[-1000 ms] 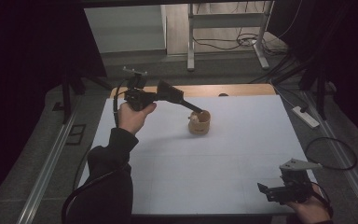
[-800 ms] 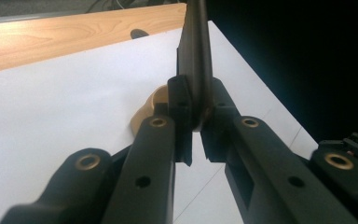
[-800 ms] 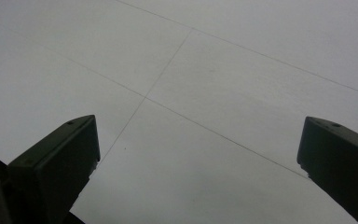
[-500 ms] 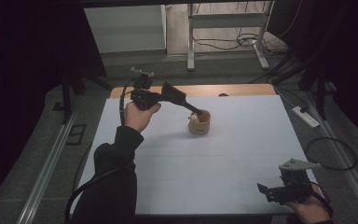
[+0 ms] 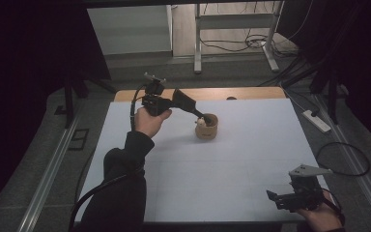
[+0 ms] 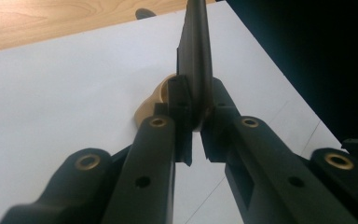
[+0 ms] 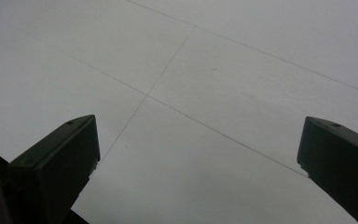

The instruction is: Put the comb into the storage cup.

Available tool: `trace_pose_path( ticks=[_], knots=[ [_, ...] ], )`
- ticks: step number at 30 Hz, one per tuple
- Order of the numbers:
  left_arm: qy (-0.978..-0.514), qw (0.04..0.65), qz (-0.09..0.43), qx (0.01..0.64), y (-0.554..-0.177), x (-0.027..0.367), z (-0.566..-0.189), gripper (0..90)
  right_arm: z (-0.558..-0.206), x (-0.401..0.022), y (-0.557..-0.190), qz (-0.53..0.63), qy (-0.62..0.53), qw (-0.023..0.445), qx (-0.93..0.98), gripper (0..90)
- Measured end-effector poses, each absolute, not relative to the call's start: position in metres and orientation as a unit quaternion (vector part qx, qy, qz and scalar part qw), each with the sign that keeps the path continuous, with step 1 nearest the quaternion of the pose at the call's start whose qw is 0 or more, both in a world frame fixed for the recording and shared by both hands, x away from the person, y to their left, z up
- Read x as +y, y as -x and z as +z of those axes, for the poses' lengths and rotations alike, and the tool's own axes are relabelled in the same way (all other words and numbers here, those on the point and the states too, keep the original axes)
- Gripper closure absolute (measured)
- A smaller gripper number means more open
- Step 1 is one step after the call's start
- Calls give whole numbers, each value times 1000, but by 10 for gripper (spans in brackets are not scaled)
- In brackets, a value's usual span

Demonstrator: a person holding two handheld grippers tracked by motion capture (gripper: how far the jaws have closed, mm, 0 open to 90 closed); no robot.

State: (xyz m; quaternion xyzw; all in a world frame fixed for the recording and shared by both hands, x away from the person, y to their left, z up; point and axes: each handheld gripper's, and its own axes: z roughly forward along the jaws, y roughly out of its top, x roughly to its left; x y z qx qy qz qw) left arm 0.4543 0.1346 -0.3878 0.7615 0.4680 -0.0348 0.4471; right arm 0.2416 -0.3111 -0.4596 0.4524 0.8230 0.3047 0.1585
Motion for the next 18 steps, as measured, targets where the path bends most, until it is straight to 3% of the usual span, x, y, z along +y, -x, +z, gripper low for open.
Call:
trace_pose_path(
  ticks=[18],
  knots=[
    [-767,431,-46,473,-463,119,-408,827,-460,-311,-242,304,-451,155,825,0]
  ],
)
